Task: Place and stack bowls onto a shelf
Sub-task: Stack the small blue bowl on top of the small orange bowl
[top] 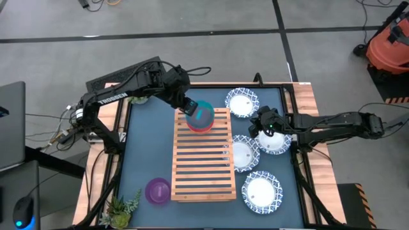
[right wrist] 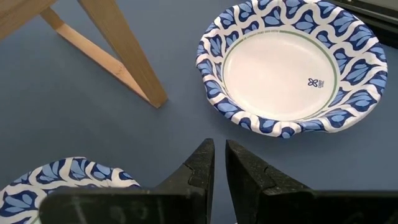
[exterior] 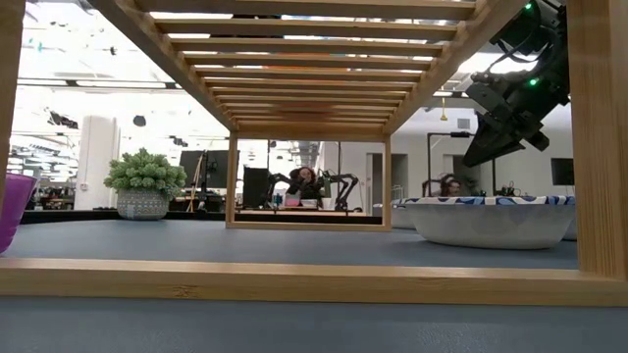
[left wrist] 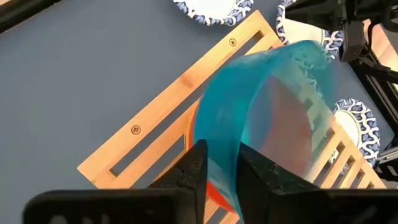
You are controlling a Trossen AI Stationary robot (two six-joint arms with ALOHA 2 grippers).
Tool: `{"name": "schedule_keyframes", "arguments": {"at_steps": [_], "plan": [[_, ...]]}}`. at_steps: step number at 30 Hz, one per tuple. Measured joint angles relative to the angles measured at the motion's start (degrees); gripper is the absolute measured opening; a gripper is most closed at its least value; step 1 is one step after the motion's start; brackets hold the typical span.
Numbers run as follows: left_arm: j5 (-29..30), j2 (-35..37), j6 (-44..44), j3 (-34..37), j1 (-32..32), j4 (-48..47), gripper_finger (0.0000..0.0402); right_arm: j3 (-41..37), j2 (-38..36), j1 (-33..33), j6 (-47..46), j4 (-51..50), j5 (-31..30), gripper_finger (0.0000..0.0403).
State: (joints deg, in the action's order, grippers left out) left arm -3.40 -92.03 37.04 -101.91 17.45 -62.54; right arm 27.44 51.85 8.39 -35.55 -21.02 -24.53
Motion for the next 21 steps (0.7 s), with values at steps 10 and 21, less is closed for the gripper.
{"name": "schedule_keyframes", "arguments": {"at_steps": [10, 21], "plan": [[-0.46, 0.0, -1.58, 0.0, 0.0, 0.11, 0.013, 0.0, -0.02, 0.0, 0.02, 0.0, 0.0, 0.0068], [-0.32, 2.21, -3.61, -3.2, 3.07, 0.05, 0.0141, 0.0, 0.0, 0.02, 0.02, 0.0, 0.0, 0.0068]]}}
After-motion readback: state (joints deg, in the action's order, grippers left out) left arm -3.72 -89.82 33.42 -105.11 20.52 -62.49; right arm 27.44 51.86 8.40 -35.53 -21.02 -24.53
